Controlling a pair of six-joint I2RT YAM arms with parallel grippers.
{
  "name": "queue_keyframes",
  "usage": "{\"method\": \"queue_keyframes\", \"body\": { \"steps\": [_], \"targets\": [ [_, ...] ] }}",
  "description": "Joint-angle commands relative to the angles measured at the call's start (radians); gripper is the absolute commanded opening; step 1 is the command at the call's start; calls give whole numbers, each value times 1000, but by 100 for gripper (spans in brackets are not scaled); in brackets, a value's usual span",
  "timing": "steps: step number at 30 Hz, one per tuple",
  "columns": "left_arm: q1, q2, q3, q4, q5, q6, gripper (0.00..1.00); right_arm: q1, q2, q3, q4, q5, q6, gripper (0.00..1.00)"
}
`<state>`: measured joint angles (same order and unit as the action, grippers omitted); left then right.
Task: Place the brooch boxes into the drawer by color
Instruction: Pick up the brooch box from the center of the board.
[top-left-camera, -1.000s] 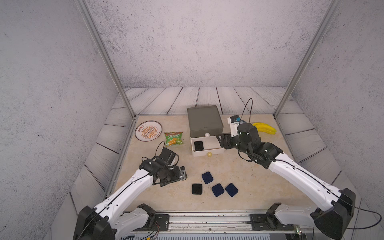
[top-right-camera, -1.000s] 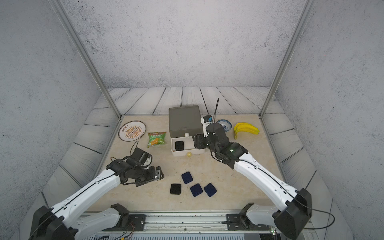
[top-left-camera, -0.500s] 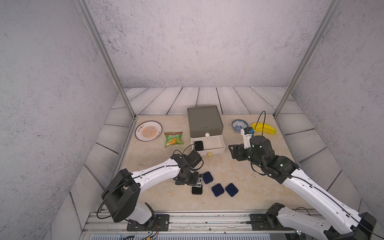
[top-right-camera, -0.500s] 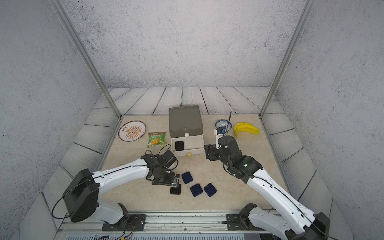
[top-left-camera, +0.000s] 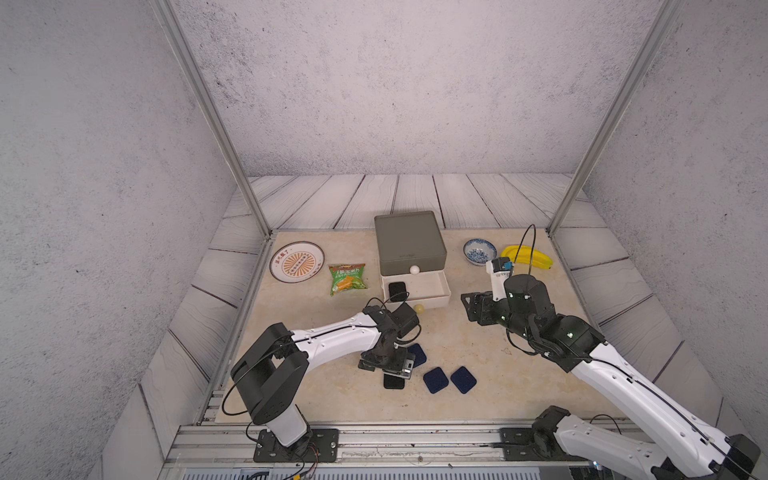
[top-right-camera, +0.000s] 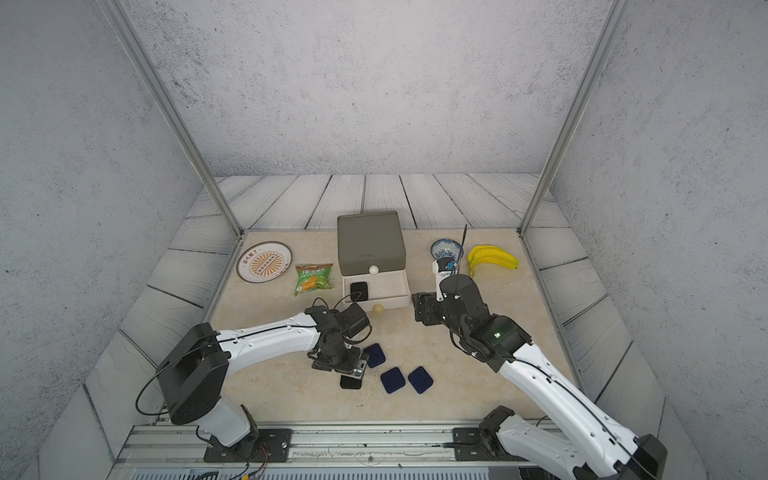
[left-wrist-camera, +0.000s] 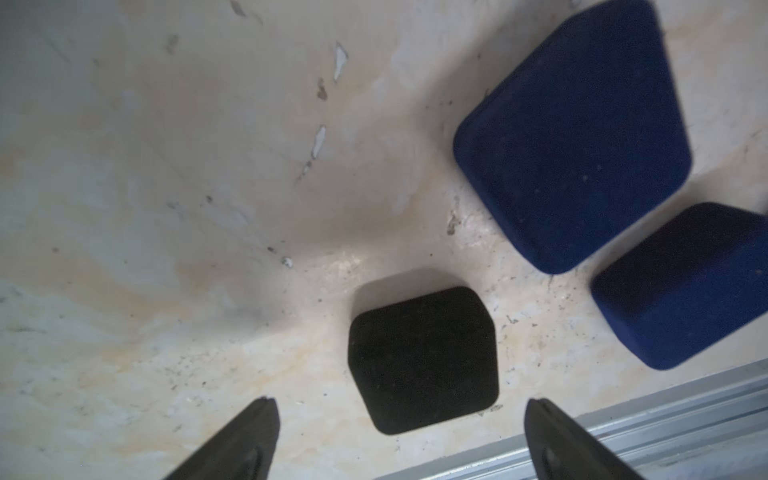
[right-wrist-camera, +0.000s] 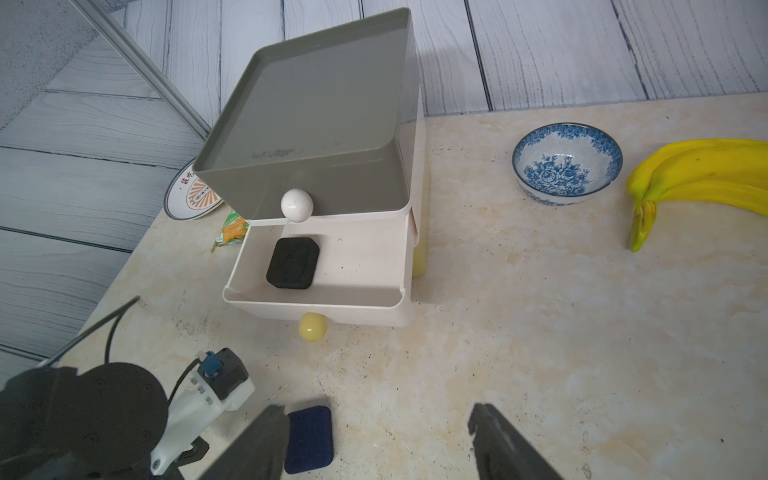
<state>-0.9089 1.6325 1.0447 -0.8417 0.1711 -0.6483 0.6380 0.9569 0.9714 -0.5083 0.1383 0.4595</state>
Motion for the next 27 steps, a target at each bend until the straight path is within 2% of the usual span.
{"method": "queue_keyframes", "body": {
  "steps": [1,7,13,25,27],
  "targets": [
    [-7,23,21,-31,-13,-9,98,-6,-14,9,-26,26,-7,75],
    [-18,69,49,-17,-4,-25,100,-12,5,18,-26,17,-28,77],
    [-21,100,49,-11,-5,-56,95,-16,1,23,-21,12,-54,77],
    [-25,151,51,-7,5,-52,74,-18,6,19,-22,3,-59,77],
    [-25,154,53,-8,5,-50,64,-18,4,21,-23,3,-60,77]
  ]
}}
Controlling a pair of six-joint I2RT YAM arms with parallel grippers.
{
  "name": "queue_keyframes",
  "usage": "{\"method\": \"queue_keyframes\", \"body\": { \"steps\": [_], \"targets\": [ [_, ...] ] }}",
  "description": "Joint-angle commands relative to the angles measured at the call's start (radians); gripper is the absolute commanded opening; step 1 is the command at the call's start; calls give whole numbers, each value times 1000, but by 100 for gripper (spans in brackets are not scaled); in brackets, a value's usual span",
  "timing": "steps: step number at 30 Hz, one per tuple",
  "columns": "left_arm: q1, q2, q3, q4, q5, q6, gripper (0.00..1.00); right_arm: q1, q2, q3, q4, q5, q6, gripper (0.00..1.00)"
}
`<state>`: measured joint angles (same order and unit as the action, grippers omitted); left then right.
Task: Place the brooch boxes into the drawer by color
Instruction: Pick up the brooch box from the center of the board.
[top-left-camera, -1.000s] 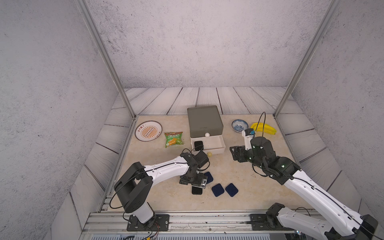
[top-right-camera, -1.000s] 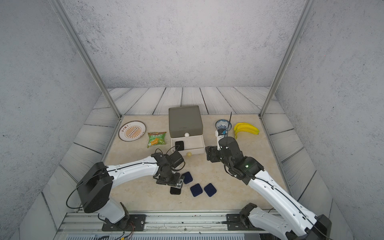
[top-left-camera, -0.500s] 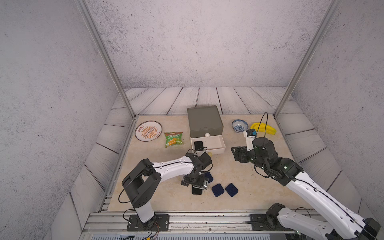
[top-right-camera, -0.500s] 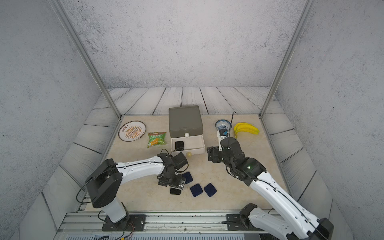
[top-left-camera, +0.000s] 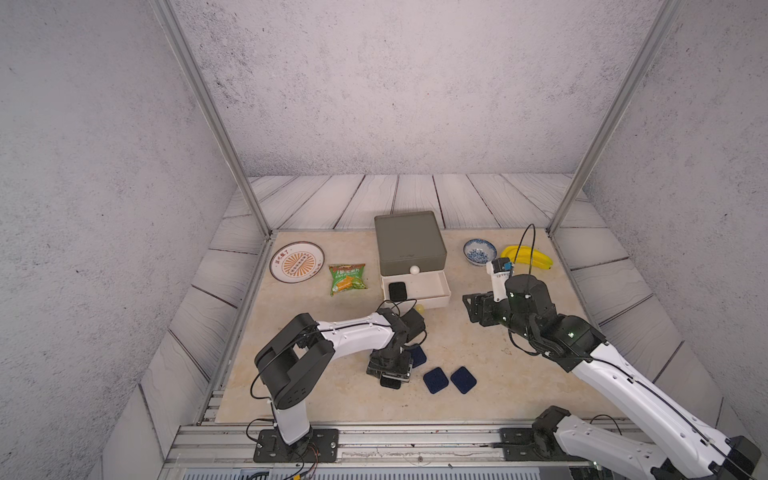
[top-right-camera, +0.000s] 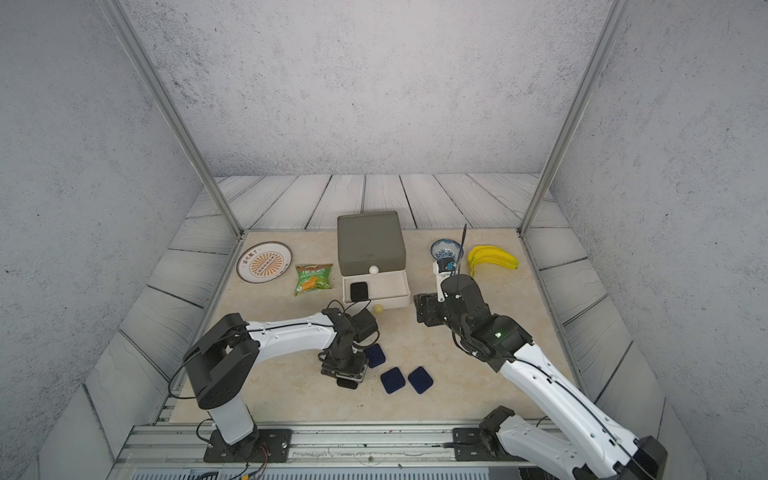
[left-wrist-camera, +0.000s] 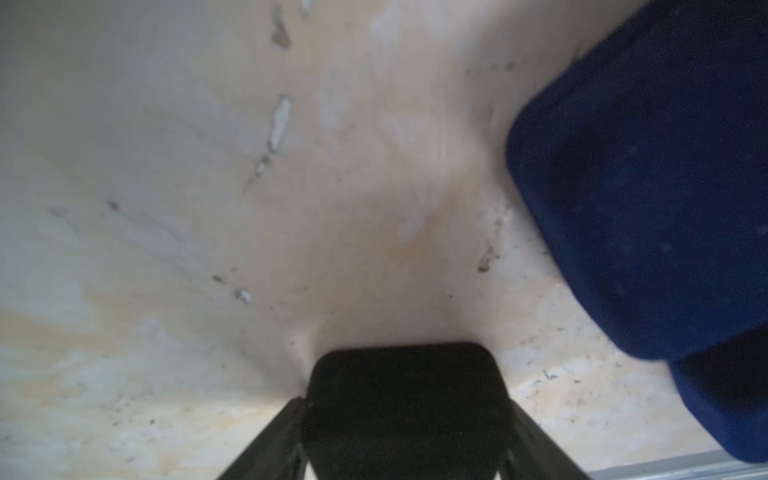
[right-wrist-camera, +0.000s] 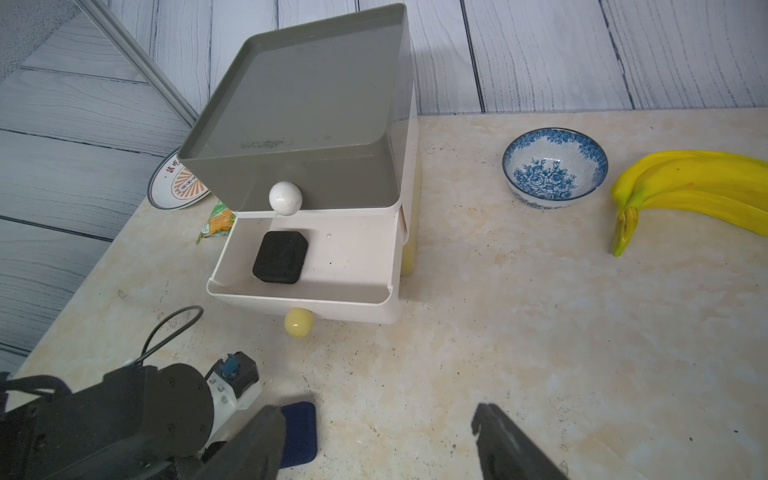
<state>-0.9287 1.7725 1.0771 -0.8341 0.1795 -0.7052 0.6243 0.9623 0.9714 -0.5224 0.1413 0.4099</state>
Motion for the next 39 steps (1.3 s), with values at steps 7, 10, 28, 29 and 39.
{"method": "queue_keyframes", "body": {
  "steps": [7,10,28,29,39],
  "targets": [
    [-4,-20,32,-47,-27,13,58,-4,4,7,14,-53,-11,77],
    [-5,-89,55,-97,-79,22,57,-5,7,-8,46,-128,-8,77],
    [423,-479,126,332,261,-248,59,23,-65,-212,434,-475,76,77],
    [422,-472,141,355,271,-275,59,30,-50,-216,452,-472,87,77],
    [422,-459,116,490,355,-408,59,113,186,-110,604,-420,107,70]
  ]
}}
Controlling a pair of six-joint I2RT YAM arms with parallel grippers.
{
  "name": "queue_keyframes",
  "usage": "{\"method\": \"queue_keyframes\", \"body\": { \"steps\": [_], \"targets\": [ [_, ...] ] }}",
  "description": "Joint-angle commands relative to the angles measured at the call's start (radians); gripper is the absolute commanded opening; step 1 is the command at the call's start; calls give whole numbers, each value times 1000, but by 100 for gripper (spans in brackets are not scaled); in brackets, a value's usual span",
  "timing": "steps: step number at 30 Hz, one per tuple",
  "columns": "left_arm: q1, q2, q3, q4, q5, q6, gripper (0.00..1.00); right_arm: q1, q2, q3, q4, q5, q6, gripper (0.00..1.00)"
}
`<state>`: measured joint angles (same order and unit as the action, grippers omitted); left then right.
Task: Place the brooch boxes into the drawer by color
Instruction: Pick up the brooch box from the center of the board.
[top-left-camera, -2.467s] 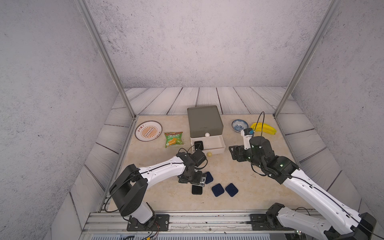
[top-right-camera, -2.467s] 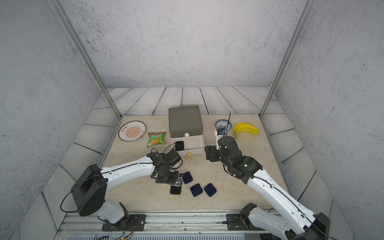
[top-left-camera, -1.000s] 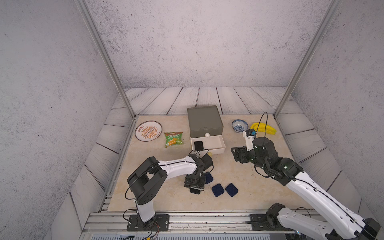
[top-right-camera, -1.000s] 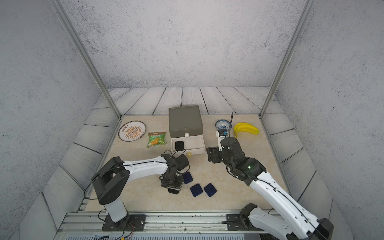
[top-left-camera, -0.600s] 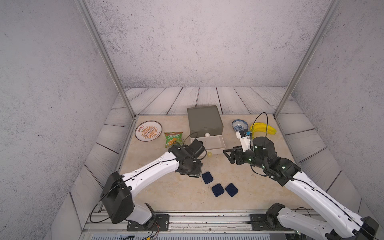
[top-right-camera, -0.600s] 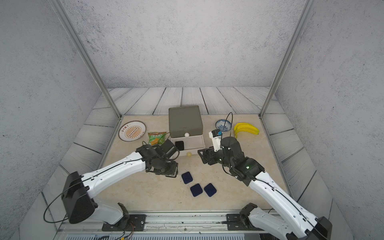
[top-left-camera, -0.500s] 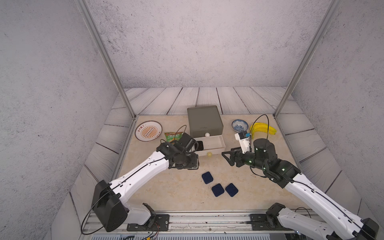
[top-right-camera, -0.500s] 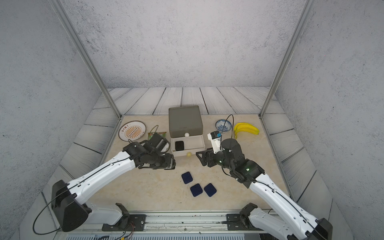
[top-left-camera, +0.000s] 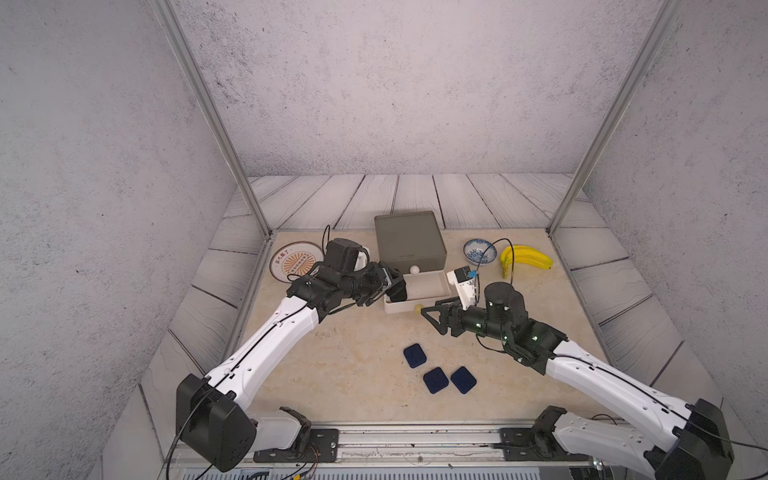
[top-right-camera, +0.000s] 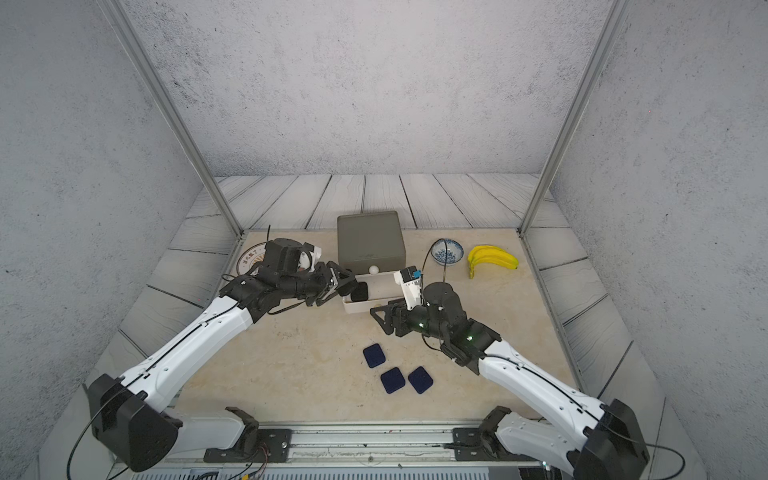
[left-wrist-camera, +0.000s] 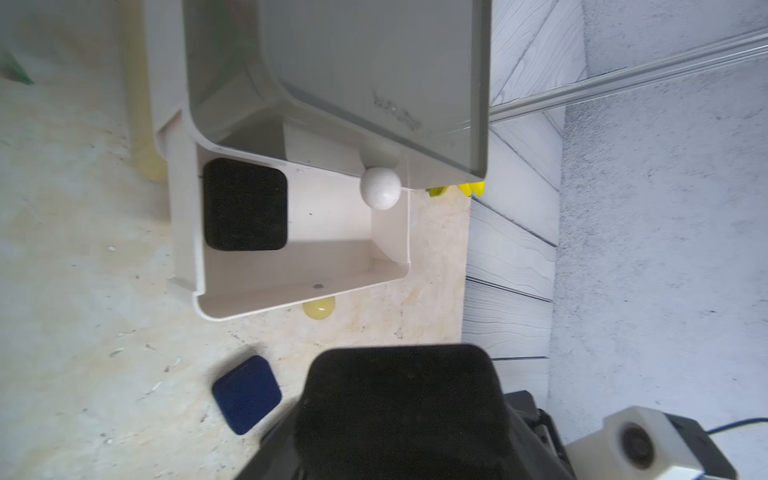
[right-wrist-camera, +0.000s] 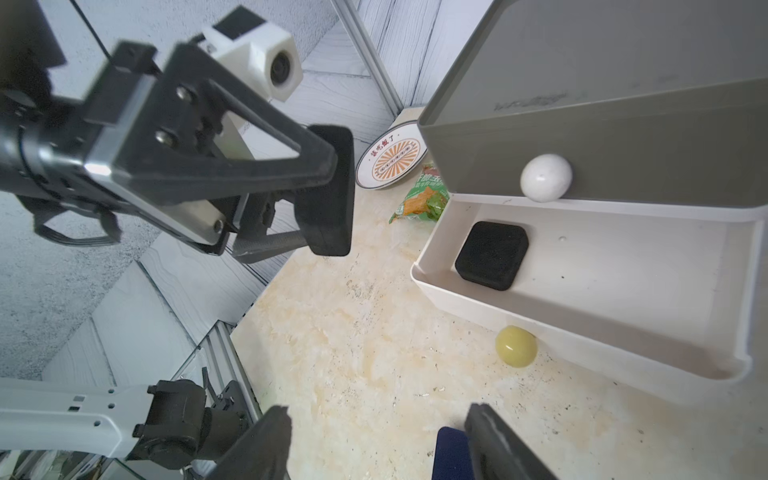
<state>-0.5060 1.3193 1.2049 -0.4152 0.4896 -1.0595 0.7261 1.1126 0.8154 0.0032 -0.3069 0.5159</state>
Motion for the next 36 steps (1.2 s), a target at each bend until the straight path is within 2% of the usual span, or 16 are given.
{"method": "queue_keyframes", "body": {
  "steps": [1,10,21,30,33,36],
  "targets": [
    [-2,-9,-16,71,44,-55,59,17,57,52,102,31,1,70],
    [-1,-23,-23,65,48,-54,59,53,178,150,165,67,-4,69],
    [-3,-41,-27,75,65,-60,59,69,242,212,171,121,-12,60],
    [-4,-55,-42,81,76,-66,59,70,291,232,224,124,1,43],
    [-5,-58,-43,84,82,-68,59,71,304,245,226,118,1,32],
    [-5,-61,-45,83,88,-68,60,70,304,242,230,126,4,17]
  ]
}}
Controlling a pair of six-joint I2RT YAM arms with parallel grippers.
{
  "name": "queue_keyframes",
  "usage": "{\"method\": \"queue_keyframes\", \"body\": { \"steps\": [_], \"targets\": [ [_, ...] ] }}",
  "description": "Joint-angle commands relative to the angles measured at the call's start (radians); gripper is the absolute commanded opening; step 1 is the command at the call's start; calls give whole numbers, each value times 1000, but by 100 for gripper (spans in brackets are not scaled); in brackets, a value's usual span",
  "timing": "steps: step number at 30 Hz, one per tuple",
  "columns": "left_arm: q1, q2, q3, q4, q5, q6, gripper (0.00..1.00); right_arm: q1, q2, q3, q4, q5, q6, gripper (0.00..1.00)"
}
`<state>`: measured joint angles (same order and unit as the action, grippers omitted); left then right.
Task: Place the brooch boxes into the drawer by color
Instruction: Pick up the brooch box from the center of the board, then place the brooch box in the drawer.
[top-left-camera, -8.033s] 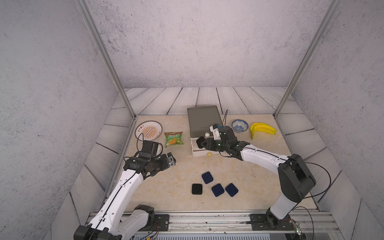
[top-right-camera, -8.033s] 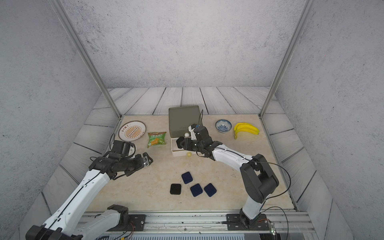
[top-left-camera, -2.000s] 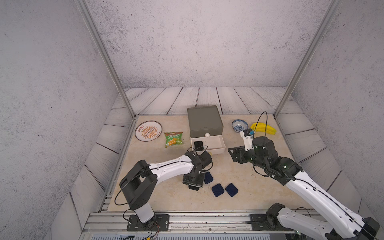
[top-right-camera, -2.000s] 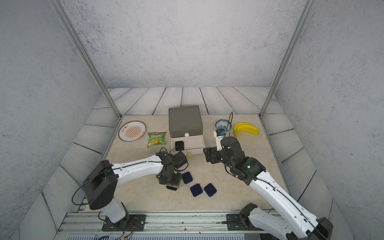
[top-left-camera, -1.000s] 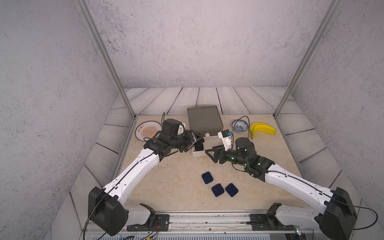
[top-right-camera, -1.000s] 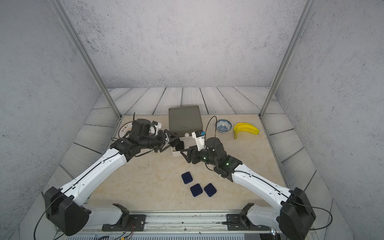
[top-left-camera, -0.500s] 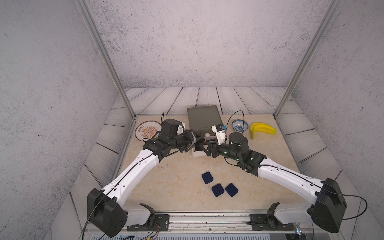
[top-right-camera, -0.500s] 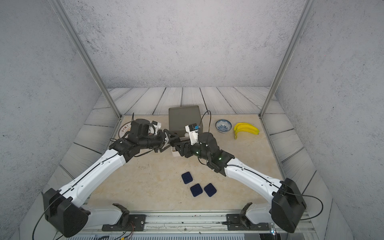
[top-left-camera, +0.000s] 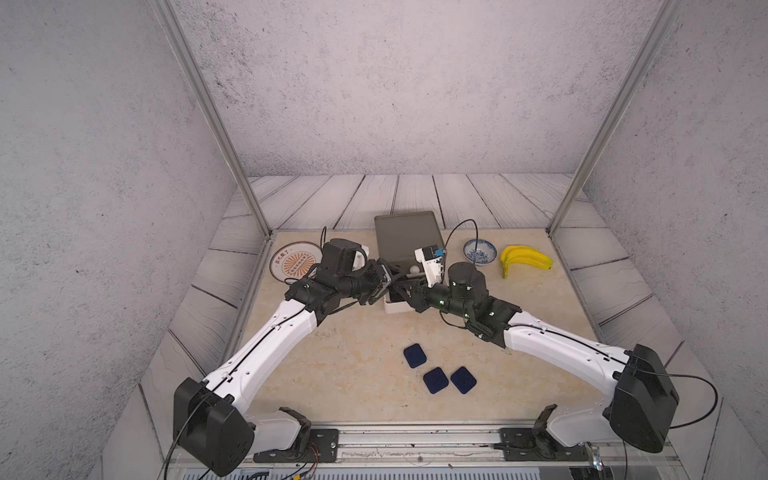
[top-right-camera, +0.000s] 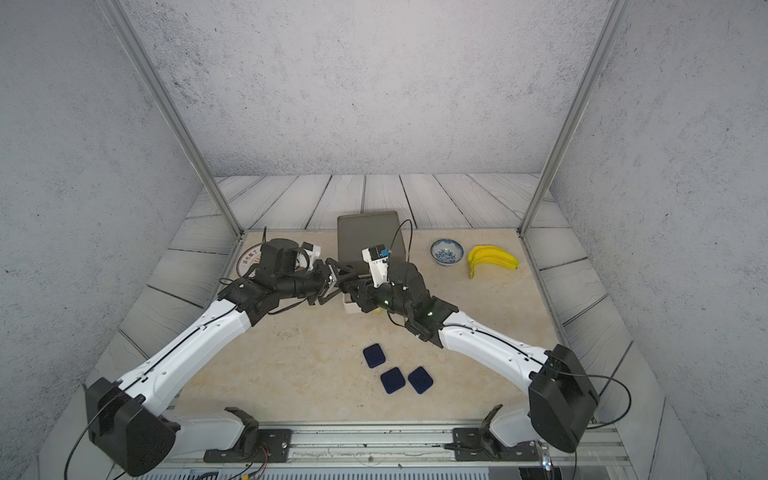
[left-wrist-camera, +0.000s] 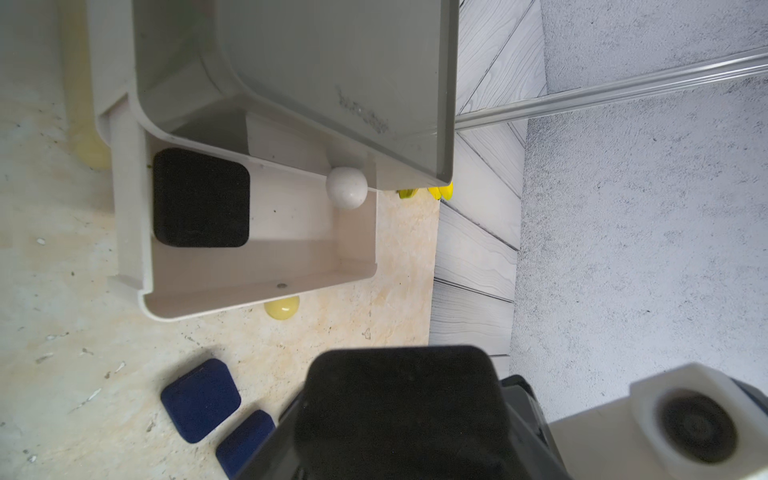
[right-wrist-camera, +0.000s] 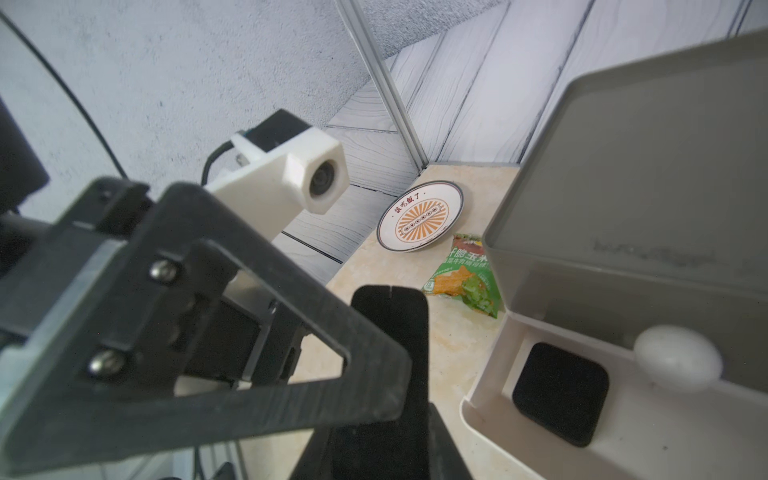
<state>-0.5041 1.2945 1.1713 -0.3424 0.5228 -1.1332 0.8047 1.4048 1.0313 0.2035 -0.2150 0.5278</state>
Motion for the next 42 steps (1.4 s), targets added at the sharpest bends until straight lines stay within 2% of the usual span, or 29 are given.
{"method": "queue_keyframes", "body": {
  "steps": [1,5,6,11,15,19,26,33,42],
  "targets": [
    [-5,-38,-13,11,53,6,61,-8,9,23,30,37,-6,14],
    [-2,-51,-25,8,40,10,97,-10,-13,7,2,49,-2,9],
    [1,-53,-25,2,34,16,98,-10,-26,-1,-17,62,5,8],
    [56,-92,-13,-124,-62,127,98,-34,-128,-81,-110,135,19,7],
    [144,-135,-8,-249,-130,244,98,-102,-199,-144,-203,119,47,7],
    [174,-167,-5,-332,-195,333,98,-167,-218,-202,-226,96,88,7],
    [174,-238,-63,-354,-257,356,98,-240,-89,-226,-112,5,118,7],
    [174,-253,-65,-374,-274,374,98,-240,37,-157,-55,-82,109,7],
    [174,-247,-74,-379,-268,385,98,-240,93,-126,-44,-69,128,11]
  ]
}}
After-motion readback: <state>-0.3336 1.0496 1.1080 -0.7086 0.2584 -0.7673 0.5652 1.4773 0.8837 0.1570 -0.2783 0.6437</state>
